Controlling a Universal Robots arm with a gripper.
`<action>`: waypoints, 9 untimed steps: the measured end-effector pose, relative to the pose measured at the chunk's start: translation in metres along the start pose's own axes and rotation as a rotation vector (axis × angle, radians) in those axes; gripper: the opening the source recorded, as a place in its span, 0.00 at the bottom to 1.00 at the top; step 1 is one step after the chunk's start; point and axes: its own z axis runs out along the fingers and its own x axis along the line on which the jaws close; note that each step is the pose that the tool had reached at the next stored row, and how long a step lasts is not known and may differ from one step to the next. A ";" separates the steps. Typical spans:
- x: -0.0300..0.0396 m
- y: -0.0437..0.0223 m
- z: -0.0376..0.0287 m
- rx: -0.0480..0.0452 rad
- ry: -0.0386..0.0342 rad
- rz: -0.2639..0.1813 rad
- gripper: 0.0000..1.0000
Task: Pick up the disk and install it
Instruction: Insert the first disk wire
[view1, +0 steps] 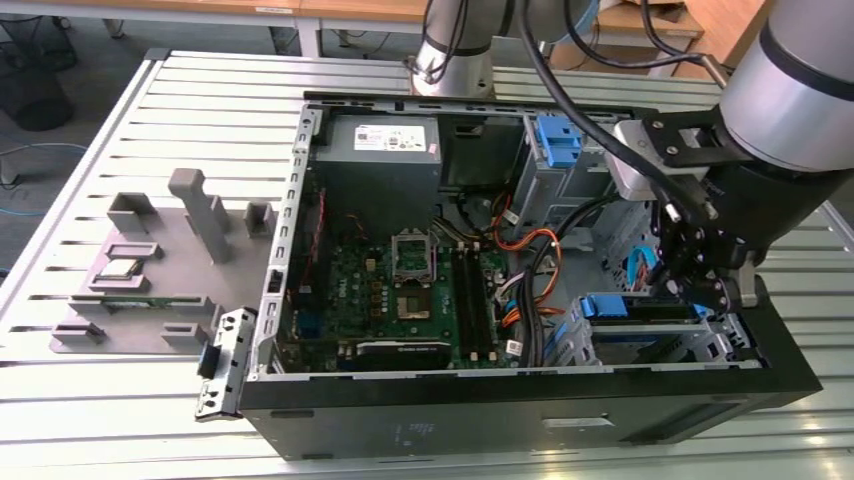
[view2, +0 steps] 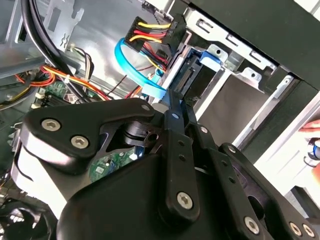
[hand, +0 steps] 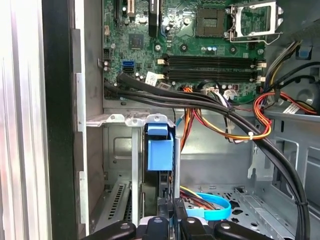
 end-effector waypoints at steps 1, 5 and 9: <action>0.0001 0.0005 0.0003 0.0046 -0.0003 -0.001 0.16; 0.0001 0.0036 0.0010 0.0101 -0.0009 -0.004 0.16; 0.0001 0.0069 0.0019 0.0142 -0.0009 -0.008 0.16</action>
